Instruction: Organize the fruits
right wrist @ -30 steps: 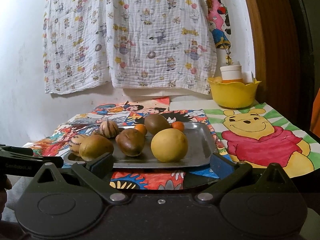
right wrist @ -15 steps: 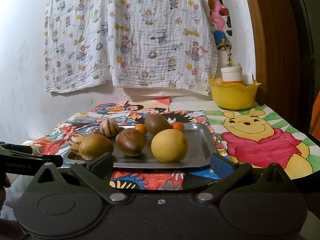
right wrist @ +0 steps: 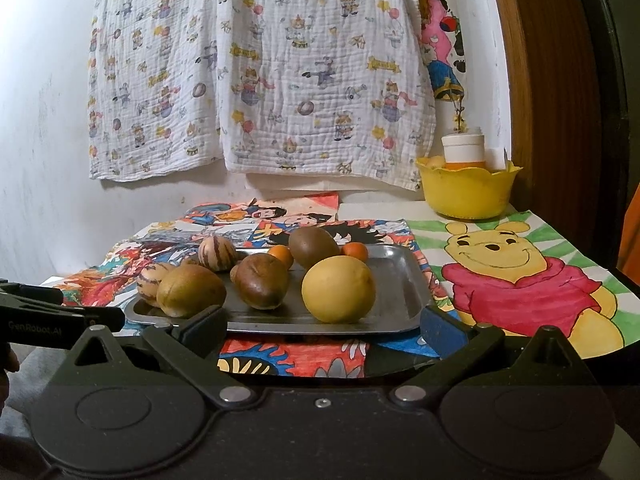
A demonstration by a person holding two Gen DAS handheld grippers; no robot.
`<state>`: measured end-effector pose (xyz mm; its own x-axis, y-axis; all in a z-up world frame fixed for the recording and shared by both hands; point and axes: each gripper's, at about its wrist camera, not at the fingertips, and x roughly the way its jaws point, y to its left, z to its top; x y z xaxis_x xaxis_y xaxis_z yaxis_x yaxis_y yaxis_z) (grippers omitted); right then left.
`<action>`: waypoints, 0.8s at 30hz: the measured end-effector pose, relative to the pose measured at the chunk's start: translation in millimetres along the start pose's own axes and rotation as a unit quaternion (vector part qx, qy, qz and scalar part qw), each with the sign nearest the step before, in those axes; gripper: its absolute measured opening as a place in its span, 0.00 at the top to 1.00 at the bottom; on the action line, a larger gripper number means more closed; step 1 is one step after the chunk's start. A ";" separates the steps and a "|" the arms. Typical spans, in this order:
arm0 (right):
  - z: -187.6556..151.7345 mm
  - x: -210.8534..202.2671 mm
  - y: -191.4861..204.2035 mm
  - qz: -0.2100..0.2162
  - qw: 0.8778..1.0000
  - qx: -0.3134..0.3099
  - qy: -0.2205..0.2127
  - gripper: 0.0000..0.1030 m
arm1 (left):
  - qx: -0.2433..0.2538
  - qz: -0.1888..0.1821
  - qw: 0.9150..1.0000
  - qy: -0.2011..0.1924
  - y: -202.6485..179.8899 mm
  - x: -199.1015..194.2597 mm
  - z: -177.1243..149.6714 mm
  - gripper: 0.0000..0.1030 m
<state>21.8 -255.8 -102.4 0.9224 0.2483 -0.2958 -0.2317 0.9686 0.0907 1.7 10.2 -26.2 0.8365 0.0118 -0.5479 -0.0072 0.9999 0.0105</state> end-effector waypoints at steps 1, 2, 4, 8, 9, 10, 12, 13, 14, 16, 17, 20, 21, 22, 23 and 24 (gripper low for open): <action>0.0 -0.1 -0.6 0.000 1.000 0.000 0.001 0.01 | 0.000 0.000 1.000 0.000 -0.2 0.0 0.0 0.00; -0.4 0.0 -1.9 0.000 1.000 0.000 0.001 0.00 | -0.001 0.000 1.000 0.000 -0.1 -0.1 0.0 0.00; -0.4 0.1 -1.7 0.000 1.000 -0.001 0.001 0.01 | -0.001 0.000 1.000 0.000 0.0 0.0 0.0 0.00; -0.6 0.0 -1.8 0.000 1.000 -0.001 0.001 0.01 | 0.000 0.000 1.000 0.000 0.6 -0.2 -0.2 0.00; -0.7 0.1 -2.8 0.000 1.000 -0.001 0.001 0.01 | 0.000 0.000 1.000 0.000 0.6 -0.2 -0.2 0.00; -0.7 0.1 -2.0 0.000 1.000 -0.001 0.001 0.01 | 0.000 0.000 1.000 0.000 0.7 -0.2 -0.2 0.00; -0.7 -0.1 -2.8 0.000 1.000 -0.001 0.001 0.01 | 0.000 0.000 1.000 0.000 0.6 -0.3 -0.2 0.00; -0.7 0.0 -2.1 0.000 1.000 -0.001 0.001 0.01 | 0.000 0.000 1.000 0.000 0.7 -0.3 -0.2 0.00; -0.7 0.0 -2.1 0.000 1.000 -0.001 0.001 0.01 | 0.000 0.000 1.000 0.000 0.7 -0.3 -0.3 0.00; -0.6 0.0 -2.2 0.001 1.000 -0.002 0.001 0.01 | 0.000 0.000 1.000 0.000 0.7 -0.4 -0.3 0.00; -0.5 0.0 -2.3 0.001 1.000 -0.001 0.001 0.01 | 0.000 -0.001 1.000 0.000 0.7 -0.3 -0.4 0.00; -0.4 0.1 -2.1 0.002 1.000 0.000 0.001 0.01 | 0.001 0.000 1.000 0.000 0.6 -0.6 -0.5 0.00; -0.3 0.1 -2.1 0.002 1.000 0.000 0.001 0.01 | 0.000 0.000 1.000 0.000 0.7 -0.7 -0.5 0.00; -0.2 0.1 -1.9 0.002 1.000 0.000 0.001 0.01 | 0.000 0.000 1.000 0.000 0.2 -0.5 -0.6 0.00; -0.8 0.1 -2.3 0.004 1.000 0.000 0.001 0.01 | -0.001 0.000 1.000 0.000 0.4 -0.5 -0.6 0.00; -0.7 0.2 -2.7 0.004 1.000 -0.001 0.001 0.01 | -0.001 0.000 1.000 0.000 0.4 -0.4 -0.7 0.00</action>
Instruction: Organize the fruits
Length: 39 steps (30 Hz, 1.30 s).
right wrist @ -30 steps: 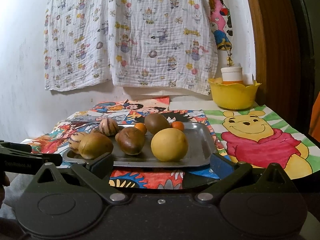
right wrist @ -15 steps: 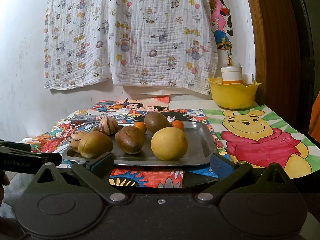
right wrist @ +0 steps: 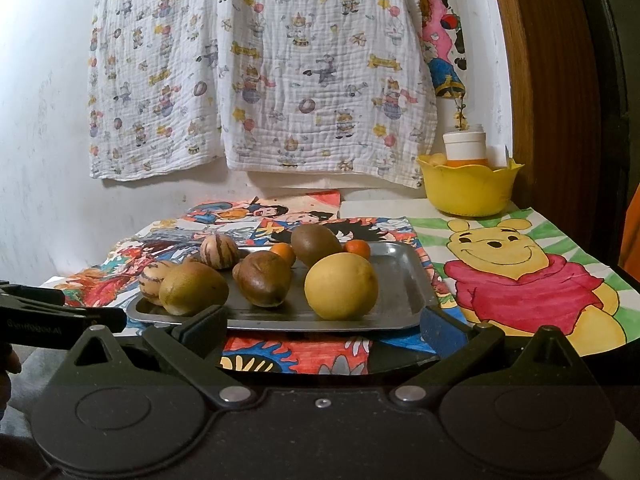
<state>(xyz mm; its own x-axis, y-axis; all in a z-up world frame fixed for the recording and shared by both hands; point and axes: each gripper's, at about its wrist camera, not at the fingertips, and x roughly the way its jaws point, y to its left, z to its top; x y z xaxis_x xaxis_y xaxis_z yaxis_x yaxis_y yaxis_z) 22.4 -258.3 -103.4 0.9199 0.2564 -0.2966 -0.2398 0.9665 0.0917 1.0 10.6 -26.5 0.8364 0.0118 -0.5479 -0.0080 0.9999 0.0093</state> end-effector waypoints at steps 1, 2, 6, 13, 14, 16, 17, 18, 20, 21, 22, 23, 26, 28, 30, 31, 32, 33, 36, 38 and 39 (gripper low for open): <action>-0.1 -0.2 -0.8 0.000 1.000 0.000 0.000 0.01 | 0.000 0.000 1.000 0.000 0.0 0.1 0.0 0.00; -0.5 -0.3 -0.7 0.000 1.000 -0.001 -0.001 0.01 | 0.000 0.000 1.000 0.000 0.0 0.1 0.0 0.00; -0.4 -0.4 -0.8 0.000 1.000 -0.001 0.000 0.01 | 0.000 0.000 1.000 0.001 0.5 -0.2 -0.9 0.00; -0.2 0.1 -1.0 0.001 1.000 -0.003 0.000 0.01 | 0.000 0.000 1.000 0.000 0.6 0.1 -0.6 0.00; -0.2 0.1 -1.3 0.001 1.000 -0.003 0.000 0.01 | 0.000 0.000 1.000 0.000 0.6 0.2 -0.6 0.00; -0.5 0.3 -1.9 0.001 1.000 -0.003 0.001 0.01 | 0.000 0.000 1.000 0.000 0.6 0.2 -0.5 0.00; -0.3 0.1 -0.9 0.001 1.000 -0.003 0.001 0.01 | 0.001 0.000 1.000 0.001 0.6 0.4 -0.4 0.00; -0.3 0.1 -0.8 0.001 1.000 -0.003 0.000 0.01 | 0.000 0.000 1.000 0.001 0.6 0.3 -0.5 0.00; -0.4 0.1 -0.8 0.000 1.000 -0.003 0.000 0.01 | 0.000 0.000 1.000 0.001 0.5 0.2 -0.5 0.00; -0.3 0.1 -0.9 0.001 1.000 -0.003 0.000 0.01 | 0.001 0.000 1.000 0.001 0.5 0.3 -0.5 0.00; -0.3 0.1 -1.0 0.001 1.000 -0.003 0.000 0.01 | 0.001 0.000 1.000 0.001 0.5 0.2 -0.5 0.00; -0.3 0.1 -0.8 0.000 1.000 -0.003 0.000 0.01 | 0.001 0.000 1.000 0.000 0.5 0.1 -0.6 0.00; -0.1 0.0 -1.1 0.001 1.000 -0.004 0.000 0.01 | 0.000 0.000 1.000 0.000 0.4 0.1 -0.5 0.00; -0.1 0.1 -1.0 0.001 1.000 -0.004 0.000 0.01 | 0.000 0.000 1.000 0.000 0.3 0.0 -0.2 0.00; -0.2 0.0 -1.3 0.000 1.000 -0.004 0.000 0.01 | 0.001 0.000 1.000 0.000 0.2 0.0 -0.1 0.00; -0.2 0.0 -1.6 0.000 1.000 -0.004 0.000 0.01 | 0.001 0.000 1.000 0.000 0.2 0.0 -0.1 0.00; -0.1 -0.1 -0.9 0.001 1.000 -0.004 0.000 0.01 | 0.001 0.000 1.000 0.000 0.1 -0.1 -0.1 0.00; 0.0 -0.1 -0.9 0.001 1.000 -0.004 0.000 0.01 | 0.001 0.000 1.000 0.000 0.0 -0.2 0.0 0.00; 0.0 -0.1 -1.5 0.001 1.000 -0.004 0.000 0.01 | 0.000 -0.001 1.000 -0.001 0.1 -0.7 -1.1 0.00; 0.1 -0.1 -0.9 0.001 1.000 -0.004 0.000 0.01 | 0.001 -0.004 1.000 -0.002 0.2 -1.5 -2.3 0.00; 0.2 -0.1 -0.9 0.001 1.000 -0.004 0.000 0.01 | 0.002 -0.004 1.000 -0.003 0.0 -2.0 -2.7 0.00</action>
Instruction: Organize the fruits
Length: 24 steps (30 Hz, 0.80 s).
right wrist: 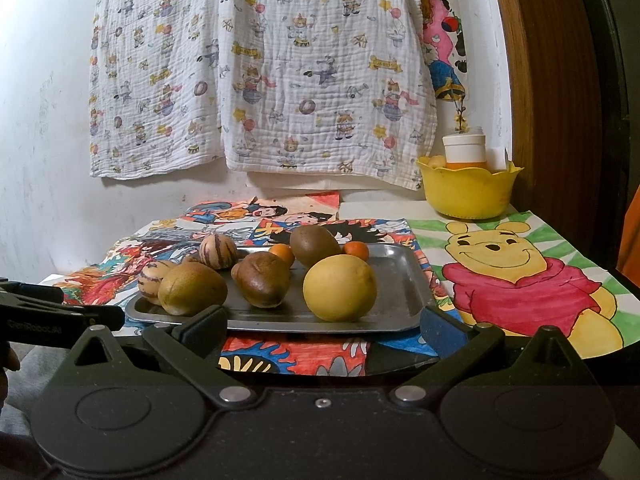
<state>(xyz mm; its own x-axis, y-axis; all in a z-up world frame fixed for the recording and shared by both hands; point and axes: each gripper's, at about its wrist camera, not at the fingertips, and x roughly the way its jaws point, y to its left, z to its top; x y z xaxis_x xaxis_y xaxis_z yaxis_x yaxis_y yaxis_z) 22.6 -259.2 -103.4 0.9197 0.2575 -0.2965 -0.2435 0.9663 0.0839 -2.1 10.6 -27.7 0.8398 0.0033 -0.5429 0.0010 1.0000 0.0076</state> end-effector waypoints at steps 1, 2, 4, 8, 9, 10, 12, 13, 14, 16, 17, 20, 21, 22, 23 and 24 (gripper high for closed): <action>0.0 0.0 -0.1 0.000 1.000 0.000 0.000 0.01 | 0.001 0.000 1.000 0.000 -0.7 -0.2 0.1 0.00; 0.0 -0.1 -0.3 0.000 1.000 0.000 0.000 0.01 | 0.002 0.001 1.000 -0.001 -1.2 -0.2 0.5 0.00; -0.1 0.1 -0.7 0.000 1.000 0.000 0.000 0.01 | 0.004 0.000 1.000 -0.002 -2.0 -0.6 0.7 0.00; -0.2 0.2 -0.2 0.000 1.000 0.000 0.000 0.01 | 0.006 -0.002 1.000 -0.002 -2.9 -1.2 2.0 0.00; -0.2 0.1 0.0 0.000 1.000 0.000 0.000 0.01 | 0.007 -0.003 1.000 -0.003 -3.0 -1.3 2.3 0.00; -0.2 0.2 -0.1 0.000 1.000 0.000 0.000 0.01 | 0.008 -0.002 1.000 -0.003 -3.3 -1.5 2.3 0.00; -0.2 0.2 0.0 0.000 1.000 0.000 0.000 0.01 | 0.010 -0.002 1.000 -0.004 -4.2 -1.8 2.4 0.00; -0.3 0.1 -0.7 0.000 1.000 0.000 0.000 0.01 | 0.011 -0.002 1.000 -0.004 -4.4 -1.9 2.3 0.00; -0.2 0.2 -0.1 0.000 1.000 -0.001 0.000 0.01 | 0.012 -0.003 1.000 -0.004 -4.4 -1.9 2.1 0.00; -0.2 0.2 -0.1 0.000 1.000 -0.001 0.000 0.01 | 0.012 -0.003 1.000 -0.006 -4.7 -2.5 2.1 0.00; -0.2 0.2 -0.1 0.000 1.000 -0.001 0.000 0.01 | 0.013 -0.003 1.000 -0.007 -4.7 -2.9 2.3 0.01; -0.2 0.2 -0.2 0.000 1.000 -0.001 0.000 0.01 | 0.012 -0.007 1.000 -0.010 -4.9 -4.0 2.1 0.00; -0.2 0.1 -0.4 0.000 1.000 -0.001 0.000 0.01 | 0.013 -0.008 1.000 -0.011 -5.2 -4.4 2.1 0.01; -0.2 0.1 -0.1 0.000 1.000 -0.001 0.000 0.01 | 0.013 -0.008 1.000 -0.012 -5.5 -4.7 1.9 0.00; -0.1 0.1 0.1 0.000 1.000 -0.001 0.000 0.01 | 0.014 -0.008 1.000 -0.012 -5.8 -4.9 1.9 0.00; -0.1 0.1 0.3 0.000 1.000 -0.001 0.000 0.01 | 0.014 -0.008 1.000 -0.012 -5.8 -5.0 1.9 0.00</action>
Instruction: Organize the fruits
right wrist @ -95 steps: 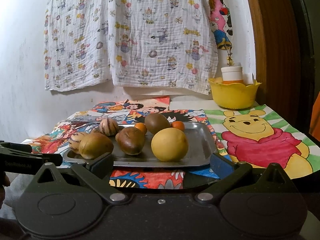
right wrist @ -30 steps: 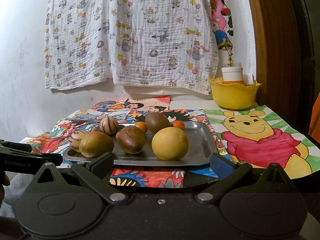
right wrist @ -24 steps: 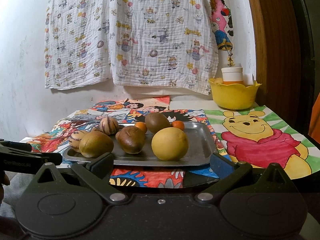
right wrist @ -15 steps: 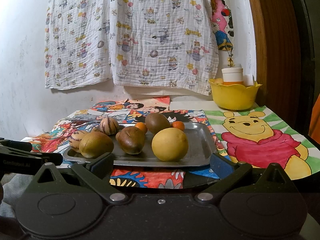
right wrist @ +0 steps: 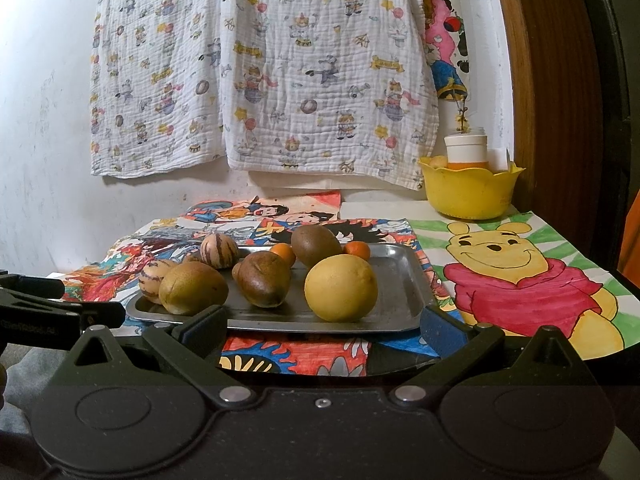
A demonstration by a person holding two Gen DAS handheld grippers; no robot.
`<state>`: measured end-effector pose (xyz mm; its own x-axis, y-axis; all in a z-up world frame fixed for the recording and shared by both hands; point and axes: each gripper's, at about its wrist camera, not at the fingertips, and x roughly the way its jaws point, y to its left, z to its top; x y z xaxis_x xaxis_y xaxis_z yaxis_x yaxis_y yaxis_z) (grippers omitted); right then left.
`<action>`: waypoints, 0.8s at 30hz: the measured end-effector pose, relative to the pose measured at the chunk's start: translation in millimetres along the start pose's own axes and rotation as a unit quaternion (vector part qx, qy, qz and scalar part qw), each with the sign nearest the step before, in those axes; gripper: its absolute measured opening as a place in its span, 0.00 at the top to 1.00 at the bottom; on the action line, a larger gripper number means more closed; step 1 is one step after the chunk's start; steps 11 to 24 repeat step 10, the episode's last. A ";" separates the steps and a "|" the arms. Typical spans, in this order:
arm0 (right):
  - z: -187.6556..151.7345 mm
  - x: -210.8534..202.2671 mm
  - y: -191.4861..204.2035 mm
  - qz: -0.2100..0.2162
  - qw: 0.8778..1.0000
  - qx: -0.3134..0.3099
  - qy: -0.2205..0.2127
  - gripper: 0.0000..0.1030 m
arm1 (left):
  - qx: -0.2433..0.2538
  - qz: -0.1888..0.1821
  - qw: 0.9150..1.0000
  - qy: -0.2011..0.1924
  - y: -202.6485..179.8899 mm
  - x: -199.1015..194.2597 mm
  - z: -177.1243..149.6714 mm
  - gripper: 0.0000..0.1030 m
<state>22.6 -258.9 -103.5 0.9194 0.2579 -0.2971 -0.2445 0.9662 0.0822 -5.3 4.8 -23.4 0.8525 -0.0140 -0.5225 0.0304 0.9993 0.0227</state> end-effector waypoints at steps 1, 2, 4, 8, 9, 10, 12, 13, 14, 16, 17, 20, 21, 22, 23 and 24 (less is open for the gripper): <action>0.0 0.0 0.0 0.000 1.000 0.000 0.000 0.01 | 0.000 0.000 1.000 0.000 0.0 0.0 0.0 0.00; -0.1 0.0 0.0 0.000 1.000 0.000 0.000 0.01 | -0.001 0.000 1.000 0.000 -0.3 -0.1 0.0 0.00; -0.2 0.1 -0.3 0.000 1.000 0.000 0.000 0.01 | -0.001 0.000 1.000 -0.002 -0.3 -0.1 0.0 0.00; -0.1 0.1 0.7 0.000 1.000 0.000 0.000 0.01 | 0.000 0.000 1.000 -0.001 -0.2 -0.2 -0.1 0.00; -0.2 0.1 0.4 0.000 1.000 -0.001 0.000 0.01 | 0.000 0.000 1.000 -0.001 -0.4 -0.2 -0.1 0.00; -0.1 0.2 0.8 -0.001 1.000 0.000 0.000 0.01 | 0.001 0.001 1.000 -0.001 -0.6 -0.3 -0.2 0.00; -0.1 0.2 0.8 -0.001 1.000 0.000 0.000 0.01 | 0.001 0.001 1.000 -0.001 -0.6 -0.3 -0.2 0.00; -0.1 0.2 0.8 -0.001 1.000 0.000 0.000 0.01 | 0.001 0.001 1.000 -0.001 -0.6 -0.3 -0.2 0.00; -0.1 0.2 0.8 -0.001 1.000 0.000 0.000 0.01 | 0.001 0.001 1.000 -0.001 -0.6 -0.3 -0.2 0.00; -0.1 0.2 0.8 -0.001 1.000 0.000 0.000 0.01 | 0.001 0.001 1.000 -0.001 -0.6 -0.3 -0.2 0.00; -0.1 0.2 0.8 -0.001 1.000 0.000 0.000 0.01 | 0.001 0.001 1.000 -0.001 -0.6 -0.3 -0.2 0.00; -0.1 0.2 0.8 -0.001 1.000 0.000 0.000 0.01 | 0.001 0.001 1.000 -0.001 -0.6 -0.3 -0.2 0.00; -0.1 0.2 0.8 -0.001 1.000 0.000 0.000 0.01 | 0.001 0.001 1.000 -0.001 -0.6 -0.3 -0.2 0.00; -0.1 0.2 0.8 -0.001 1.000 0.000 0.000 0.01 | 0.001 0.001 1.000 -0.001 -0.6 -0.3 -0.2 0.00; -0.1 0.2 0.8 -0.001 1.000 0.000 0.000 0.01 | 0.001 0.001 1.000 -0.001 -0.6 -0.3 -0.2 0.00; -0.1 0.2 0.8 -0.001 1.000 0.000 0.000 0.01 | 0.001 0.001 1.000 -0.001 -0.6 -0.3 -0.2 0.00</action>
